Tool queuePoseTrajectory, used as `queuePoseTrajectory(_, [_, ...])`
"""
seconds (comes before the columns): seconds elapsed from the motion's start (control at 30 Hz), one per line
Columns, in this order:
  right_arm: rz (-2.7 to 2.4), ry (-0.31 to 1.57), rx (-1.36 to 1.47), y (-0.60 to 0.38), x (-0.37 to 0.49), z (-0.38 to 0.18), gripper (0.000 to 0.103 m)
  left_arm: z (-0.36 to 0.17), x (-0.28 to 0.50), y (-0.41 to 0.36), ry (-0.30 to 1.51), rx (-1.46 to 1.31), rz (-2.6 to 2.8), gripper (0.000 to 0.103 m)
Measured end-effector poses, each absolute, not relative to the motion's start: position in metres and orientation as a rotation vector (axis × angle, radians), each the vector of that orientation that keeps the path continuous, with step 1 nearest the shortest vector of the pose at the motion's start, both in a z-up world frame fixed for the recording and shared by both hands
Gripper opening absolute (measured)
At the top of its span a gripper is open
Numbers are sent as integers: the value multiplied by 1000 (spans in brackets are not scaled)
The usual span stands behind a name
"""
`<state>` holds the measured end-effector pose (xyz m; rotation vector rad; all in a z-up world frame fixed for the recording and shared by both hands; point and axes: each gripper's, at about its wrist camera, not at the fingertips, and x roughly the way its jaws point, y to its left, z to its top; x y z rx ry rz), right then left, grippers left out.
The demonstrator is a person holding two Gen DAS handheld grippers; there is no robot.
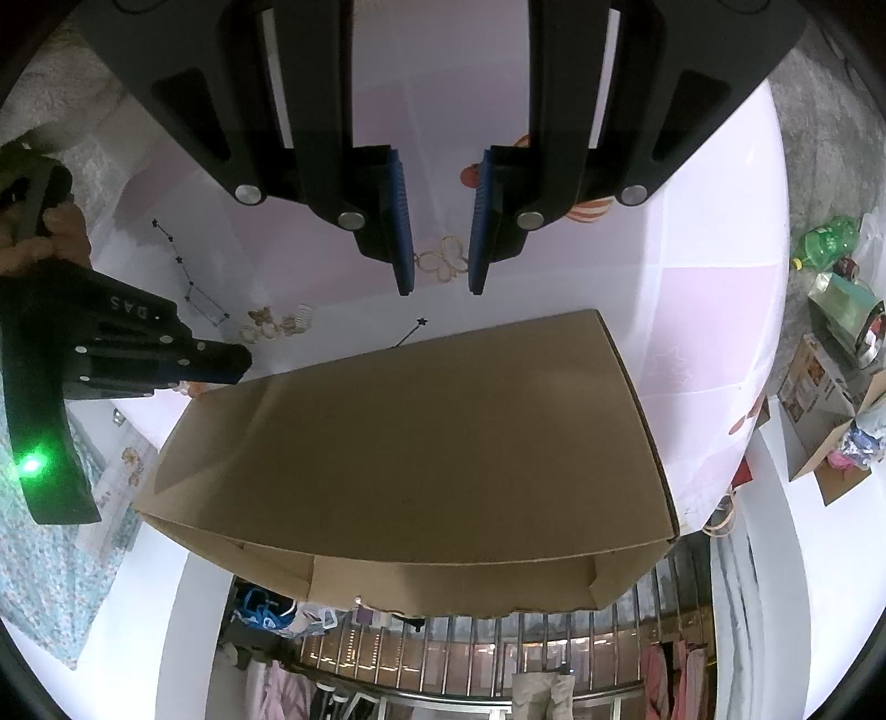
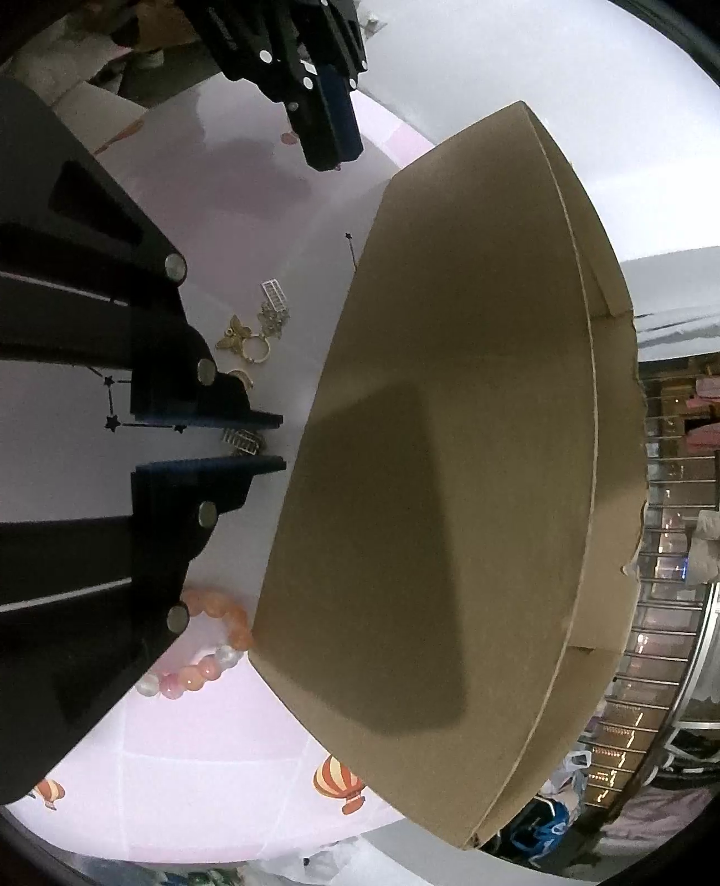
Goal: Organize jewelry
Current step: 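Carry both held charms up and over the open cardboard box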
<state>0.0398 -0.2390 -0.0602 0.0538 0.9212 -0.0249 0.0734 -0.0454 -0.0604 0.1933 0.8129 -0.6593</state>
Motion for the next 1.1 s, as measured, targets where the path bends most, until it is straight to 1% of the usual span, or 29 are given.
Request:
queuePoseTrajectory(0.1, [-27,922,92,-245,40,-59,6,-60,71,-45,809,191,-658,18])
queuePoseTrajectory(0.17, [-15,911,161,-252,37,-57,2,-58,69,-45,804,194,-658,18])
queuePoseTrajectory(0.43, [-8,842,235,-269,15,-34,2,-43,54,-40,759,186,-651,18])
queuePoseTrajectory(0.57, [-5,787,253,-269,3,-13,2,-30,45,-38,733,178,-655,18])
queuePoseTrajectory(0.7, [19,733,257,-266,-6,13,2,-5,36,-36,686,159,-683,18])
queuePoseTrajectory(0.9, [80,619,223,-262,-1,66,2,53,35,-41,568,145,-748,18])
queuePoseTrajectory(1.1, [163,557,216,-270,35,102,2,86,61,-69,503,187,-782,18])
